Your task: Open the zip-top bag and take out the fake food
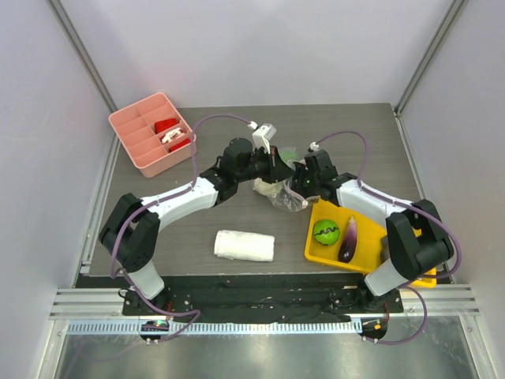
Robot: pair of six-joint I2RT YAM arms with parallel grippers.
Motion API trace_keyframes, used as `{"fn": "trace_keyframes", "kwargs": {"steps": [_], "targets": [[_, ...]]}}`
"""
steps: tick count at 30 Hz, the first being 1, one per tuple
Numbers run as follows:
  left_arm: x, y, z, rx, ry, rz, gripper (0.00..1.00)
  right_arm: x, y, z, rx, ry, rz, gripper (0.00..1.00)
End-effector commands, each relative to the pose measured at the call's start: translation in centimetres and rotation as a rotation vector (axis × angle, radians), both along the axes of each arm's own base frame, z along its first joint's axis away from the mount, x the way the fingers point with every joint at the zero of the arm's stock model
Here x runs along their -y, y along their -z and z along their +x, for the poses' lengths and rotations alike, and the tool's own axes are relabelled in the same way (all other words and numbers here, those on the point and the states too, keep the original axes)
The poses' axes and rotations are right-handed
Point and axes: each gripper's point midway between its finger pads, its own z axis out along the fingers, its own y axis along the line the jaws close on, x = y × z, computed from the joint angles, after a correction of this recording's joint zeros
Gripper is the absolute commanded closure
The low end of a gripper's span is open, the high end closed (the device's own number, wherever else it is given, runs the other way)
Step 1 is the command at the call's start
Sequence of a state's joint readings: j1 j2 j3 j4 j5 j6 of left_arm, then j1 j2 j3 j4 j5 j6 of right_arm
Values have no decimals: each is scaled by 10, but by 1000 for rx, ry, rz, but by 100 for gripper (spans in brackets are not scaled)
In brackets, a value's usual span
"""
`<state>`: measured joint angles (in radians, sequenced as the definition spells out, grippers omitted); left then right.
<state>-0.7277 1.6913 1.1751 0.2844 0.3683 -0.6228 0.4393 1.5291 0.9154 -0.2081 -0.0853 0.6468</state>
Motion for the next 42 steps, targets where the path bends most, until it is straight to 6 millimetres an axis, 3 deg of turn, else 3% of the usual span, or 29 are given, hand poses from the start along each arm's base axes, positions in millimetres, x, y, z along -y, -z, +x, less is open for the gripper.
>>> {"fn": "trace_keyframes", "kwargs": {"steps": [1,7,11,15,16,21,22,23,28,30,32,33,35,42], "targets": [[-2,12,3,29,-14,24,100,22,13,9,34,49,-183,29],[-6,22,4,31,-33,55,100,29,13,9,39,51,-321,16],[-6,23,4,28,-32,55,100,27,13,31,93,74,-345,10],[-7,27,1,19,-28,63,100,21,25,48,109,74,-344,10],[-9,29,1,16,-32,69,100,20,32,50,96,77,-351,13],[-17,37,1,21,-51,108,100,12,19,66,181,79,-323,33],[-20,38,3,26,-65,118,100,12,16,68,197,75,-317,52],[-21,40,4,26,-72,128,100,9,7,69,221,67,-304,59],[-31,51,12,-5,-114,152,100,0,-17,62,259,40,-268,77],[-35,54,15,-15,-130,151,100,-1,-29,49,238,34,-251,78],[-38,54,19,-21,-140,142,100,-10,-26,26,177,-9,-173,82],[-40,54,19,-22,-140,141,100,-12,-39,20,192,-14,-132,82],[-44,53,19,-18,-139,147,100,-20,-45,3,176,-65,-67,86],[-64,49,19,11,-191,202,100,-9,-116,-22,290,-121,-38,91]]}}
